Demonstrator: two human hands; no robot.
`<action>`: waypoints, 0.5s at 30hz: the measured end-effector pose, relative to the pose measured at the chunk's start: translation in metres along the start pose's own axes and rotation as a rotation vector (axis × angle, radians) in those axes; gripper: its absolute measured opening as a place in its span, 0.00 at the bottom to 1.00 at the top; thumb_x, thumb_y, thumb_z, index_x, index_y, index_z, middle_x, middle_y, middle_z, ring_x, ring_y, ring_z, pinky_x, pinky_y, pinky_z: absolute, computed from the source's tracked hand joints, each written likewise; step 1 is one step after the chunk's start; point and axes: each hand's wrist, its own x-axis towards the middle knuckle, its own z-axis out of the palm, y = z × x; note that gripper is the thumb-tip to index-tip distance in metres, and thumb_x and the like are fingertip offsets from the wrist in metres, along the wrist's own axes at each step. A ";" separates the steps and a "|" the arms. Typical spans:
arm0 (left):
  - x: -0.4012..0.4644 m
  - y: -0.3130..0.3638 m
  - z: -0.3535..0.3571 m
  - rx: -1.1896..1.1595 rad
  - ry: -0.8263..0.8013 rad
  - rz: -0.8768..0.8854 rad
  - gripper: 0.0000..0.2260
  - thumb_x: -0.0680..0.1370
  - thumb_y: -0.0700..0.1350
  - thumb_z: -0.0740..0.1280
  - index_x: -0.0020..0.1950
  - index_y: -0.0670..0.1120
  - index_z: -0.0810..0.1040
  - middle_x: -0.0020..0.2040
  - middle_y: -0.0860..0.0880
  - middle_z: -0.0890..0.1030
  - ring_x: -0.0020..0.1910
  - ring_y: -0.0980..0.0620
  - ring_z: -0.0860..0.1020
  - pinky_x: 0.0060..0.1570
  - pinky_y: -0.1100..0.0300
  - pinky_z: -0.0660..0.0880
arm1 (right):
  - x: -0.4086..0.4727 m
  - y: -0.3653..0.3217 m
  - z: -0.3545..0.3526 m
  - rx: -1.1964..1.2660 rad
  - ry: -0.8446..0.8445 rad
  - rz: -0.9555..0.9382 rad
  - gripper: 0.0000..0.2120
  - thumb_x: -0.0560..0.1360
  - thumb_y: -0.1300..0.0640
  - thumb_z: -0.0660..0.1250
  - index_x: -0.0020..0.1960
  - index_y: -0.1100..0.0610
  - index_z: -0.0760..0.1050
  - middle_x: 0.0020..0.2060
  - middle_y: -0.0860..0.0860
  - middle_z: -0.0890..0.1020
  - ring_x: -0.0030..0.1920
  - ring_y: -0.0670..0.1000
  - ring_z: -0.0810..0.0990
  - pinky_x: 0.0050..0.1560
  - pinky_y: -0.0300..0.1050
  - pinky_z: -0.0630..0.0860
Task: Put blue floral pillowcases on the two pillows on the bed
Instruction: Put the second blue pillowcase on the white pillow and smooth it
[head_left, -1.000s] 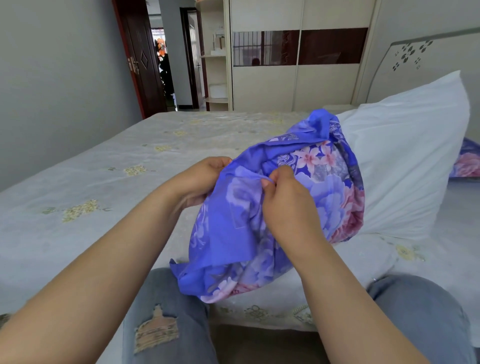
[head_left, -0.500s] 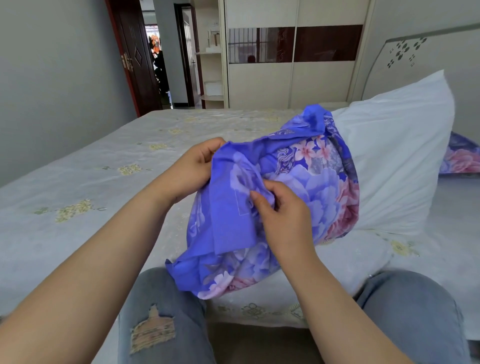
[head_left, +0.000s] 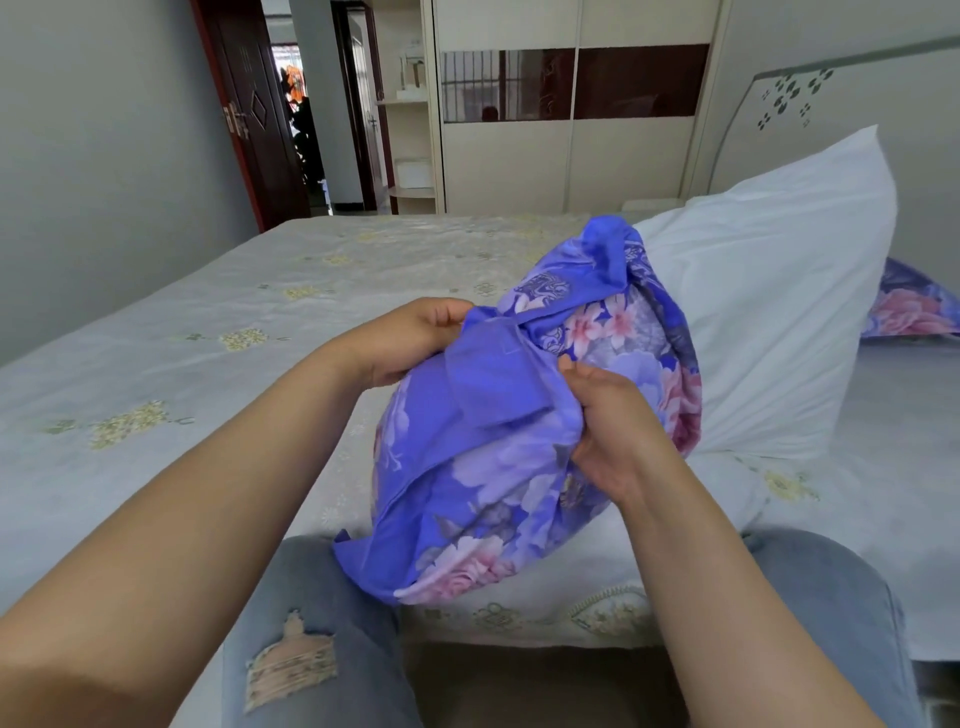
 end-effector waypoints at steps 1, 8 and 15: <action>0.002 0.001 -0.001 0.060 0.038 0.012 0.14 0.79 0.33 0.60 0.46 0.48 0.82 0.41 0.52 0.83 0.39 0.56 0.81 0.40 0.62 0.77 | 0.002 -0.001 0.000 -0.103 0.049 -0.044 0.12 0.78 0.56 0.59 0.47 0.63 0.77 0.42 0.59 0.79 0.46 0.56 0.77 0.48 0.50 0.74; -0.003 -0.007 0.016 -0.179 -0.102 -0.243 0.09 0.77 0.35 0.60 0.46 0.42 0.79 0.38 0.49 0.84 0.35 0.54 0.82 0.36 0.62 0.79 | -0.013 0.007 0.011 -0.816 0.109 -0.408 0.07 0.74 0.53 0.67 0.46 0.55 0.70 0.40 0.48 0.75 0.42 0.50 0.74 0.45 0.46 0.70; -0.007 -0.021 0.007 0.110 0.108 -0.131 0.06 0.73 0.31 0.66 0.44 0.41 0.77 0.38 0.47 0.79 0.34 0.55 0.75 0.37 0.62 0.73 | -0.006 0.003 0.023 -1.363 0.170 -0.982 0.26 0.73 0.41 0.56 0.67 0.49 0.69 0.69 0.49 0.66 0.71 0.54 0.62 0.71 0.55 0.53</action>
